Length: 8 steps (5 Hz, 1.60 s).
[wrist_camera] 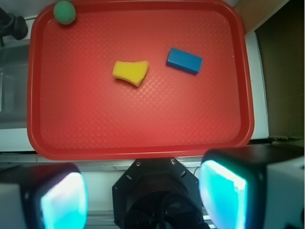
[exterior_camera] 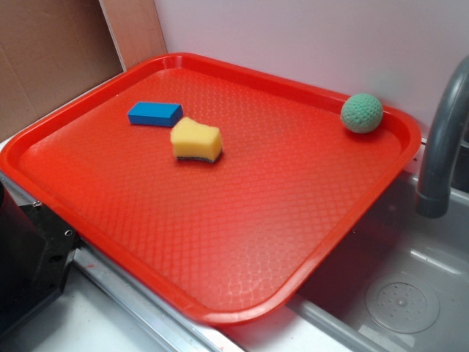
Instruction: Grab the green ball.
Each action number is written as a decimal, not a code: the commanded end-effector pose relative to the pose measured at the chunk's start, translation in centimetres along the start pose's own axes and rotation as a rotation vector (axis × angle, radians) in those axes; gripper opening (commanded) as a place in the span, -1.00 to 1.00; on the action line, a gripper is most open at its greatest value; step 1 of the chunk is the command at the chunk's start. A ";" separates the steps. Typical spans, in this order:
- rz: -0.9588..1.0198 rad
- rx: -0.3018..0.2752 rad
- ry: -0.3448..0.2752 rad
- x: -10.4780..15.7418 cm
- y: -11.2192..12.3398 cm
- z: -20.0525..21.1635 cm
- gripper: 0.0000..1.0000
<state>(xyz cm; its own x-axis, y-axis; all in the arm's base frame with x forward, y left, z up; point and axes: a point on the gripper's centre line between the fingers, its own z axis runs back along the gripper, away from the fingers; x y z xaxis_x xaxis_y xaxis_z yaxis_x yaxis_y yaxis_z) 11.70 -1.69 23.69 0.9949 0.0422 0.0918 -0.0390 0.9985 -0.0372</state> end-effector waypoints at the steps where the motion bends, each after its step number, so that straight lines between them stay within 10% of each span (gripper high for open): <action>1: 0.000 0.000 0.000 0.0 0.0 0.0 1.00; 4: 0.183 -0.013 -0.058 0.7 -2.0 -1.6 1.00; 6: 0.207 -0.131 -0.149 8.4 -4.8 -7.2 1.00; 8: 0.277 -0.089 -0.208 15.4 -7.6 -12.9 1.00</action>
<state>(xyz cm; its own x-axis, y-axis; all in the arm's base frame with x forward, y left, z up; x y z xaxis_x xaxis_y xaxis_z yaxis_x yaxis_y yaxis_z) 27.69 -8.33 10.41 0.9197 0.3287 0.2146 -0.3064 0.9428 -0.1310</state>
